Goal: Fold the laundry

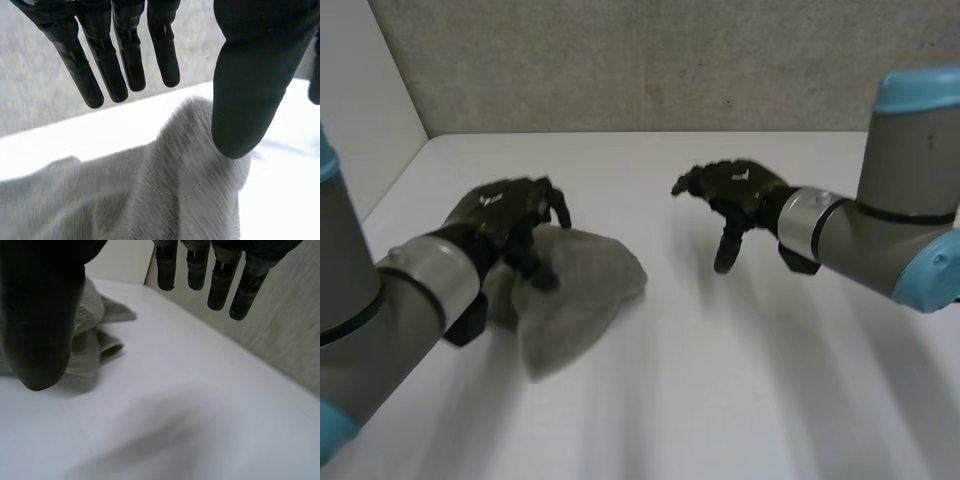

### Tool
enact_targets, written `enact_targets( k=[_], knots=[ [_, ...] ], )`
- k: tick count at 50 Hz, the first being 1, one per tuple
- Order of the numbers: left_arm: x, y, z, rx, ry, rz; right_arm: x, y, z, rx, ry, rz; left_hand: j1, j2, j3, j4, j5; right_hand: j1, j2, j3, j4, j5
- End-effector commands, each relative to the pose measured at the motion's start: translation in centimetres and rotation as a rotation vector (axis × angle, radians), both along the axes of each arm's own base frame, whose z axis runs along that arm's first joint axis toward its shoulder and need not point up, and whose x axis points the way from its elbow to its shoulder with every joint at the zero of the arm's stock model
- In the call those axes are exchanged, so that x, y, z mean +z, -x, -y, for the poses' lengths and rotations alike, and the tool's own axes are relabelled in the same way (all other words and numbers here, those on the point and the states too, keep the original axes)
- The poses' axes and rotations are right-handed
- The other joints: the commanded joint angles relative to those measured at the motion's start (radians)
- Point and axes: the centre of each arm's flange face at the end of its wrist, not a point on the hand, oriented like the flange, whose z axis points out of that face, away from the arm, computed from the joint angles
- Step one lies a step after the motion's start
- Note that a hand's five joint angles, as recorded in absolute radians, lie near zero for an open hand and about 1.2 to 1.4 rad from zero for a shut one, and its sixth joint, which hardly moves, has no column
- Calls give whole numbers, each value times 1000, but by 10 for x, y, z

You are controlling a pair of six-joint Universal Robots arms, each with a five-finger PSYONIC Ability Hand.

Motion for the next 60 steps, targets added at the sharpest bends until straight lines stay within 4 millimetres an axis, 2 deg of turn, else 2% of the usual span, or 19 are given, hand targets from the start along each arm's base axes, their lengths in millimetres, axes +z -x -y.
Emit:
enact_targets(
  k=[1, 10, 16, 19, 21, 22, 23, 25, 27, 29, 30, 32, 33, 35, 38, 40, 46, 54, 60],
  knots=[
    [7, -28, -23, 51, -83, 42, -34, -14, 6, 5, -120, 49, 29, 30, 30, 30, 34, -61, -79, -69, -90, -63],
    [19, -56, -48, 97, -32, 7, -67, -57, 0, 103, -161, 101, 26, 27, 27, 27, 31, -61, -79, -69, -90, -63],
    [-2, -59, -53, 100, -86, 26, -93, -81, -15, 164, -180, 87, -445, -443, -443, -444, -440, -61, -79, -69, -90, -63],
    [-15, -60, -52, 103, -89, 27, -98, -87, -27, 192, -200, 75, -441, -440, -439, -440, -436, -24, -42, -33, -53, -26],
    [-22, -59, -50, 101, -83, 24, -100, -88, -32, 202, -208, 70, -441, -440, -439, -440, -436, 175, 157, 167, 146, 174],
    [-28, -58, -47, 101, -78, 22, -100, -89, -36, 206, -214, 69, -441, -440, -439, -440, -436, 507, 489, 498, 478, 505],
    [-28, -58, -47, 101, -78, 22, -93, -90, -38, 209, -201, 81, -441, -440, -439, -440, -436, 908, 890, 900, 879, 907],
    [-39, -55, -40, 102, -66, 19, -80, -91, -37, 204, -174, 102, -441, -440, -439, -440, -436, 1158, 1140, 1150, 1129, 1157],
    [-42, -54, -36, 104, -64, 19, -60, -89, -33, 193, -138, 140, -441, -440, -439, -440, -436, 1161, 1143, 1152, 1132, 1159],
    [-44, -53, -33, 103, -62, 19, -11, -75, -17, 136, -66, 248, -441, -440, -439, -440, -436, 1161, 1143, 1152, 1132, 1159],
    [-44, -52, -31, 103, -62, 19, -11, -75, -17, 135, -65, 248, -441, -440, -439, -440, -436, 1161, 1143, 1152, 1132, 1159],
    [-42, -51, -29, 105, -56, 17, 44, -45, 2, 61, 29, 334, -441, -440, -439, -440, -436, 1161, 1143, 1152, 1132, 1159],
    [-39, -51, -26, 105, -45, 12, 44, -44, 2, 61, 30, 335, -441, -440, -439, -440, -436, 1161, 1143, 1152, 1132, 1159],
    [-37, -50, -24, 105, -36, 6, 90, -19, 7, 29, 126, 382, -441, -440, -439, -440, -436, 1161, 1143, 1152, 1132, 1159],
    [-31, -49, -21, 107, -17, -2, 109, -5, 11, 2, 169, 394, -441, -440, -439, -440, -436, 1161, 1143, 1152, 1132, 1159],
    [-30, -49, -20, 110, -12, -4, 130, 30, 26, -79, 233, 387, -441, -440, -439, -440, -436, 1161, 1143, 1152, 1132, 1159],
    [-26, -50, -15, 118, 6, -10, 128, 73, 42, -147, 224, 278, -441, -440, -439, -440, -436, 1161, 1143, 1152, 1132, 1159],
    [-30, -41, -9, 94, -15, -7, 87, 71, 15, -60, 95, 91, -438, -437, -436, -437, -433, 1161, 1143, 1152, 1132, 1159],
    [-27, -36, -11, 73, -4, -13, 121, 37, -39, 36, 143, 218, -438, -437, -436, -437, -433, 1161, 1143, 1152, 1132, 1159]
  ],
)
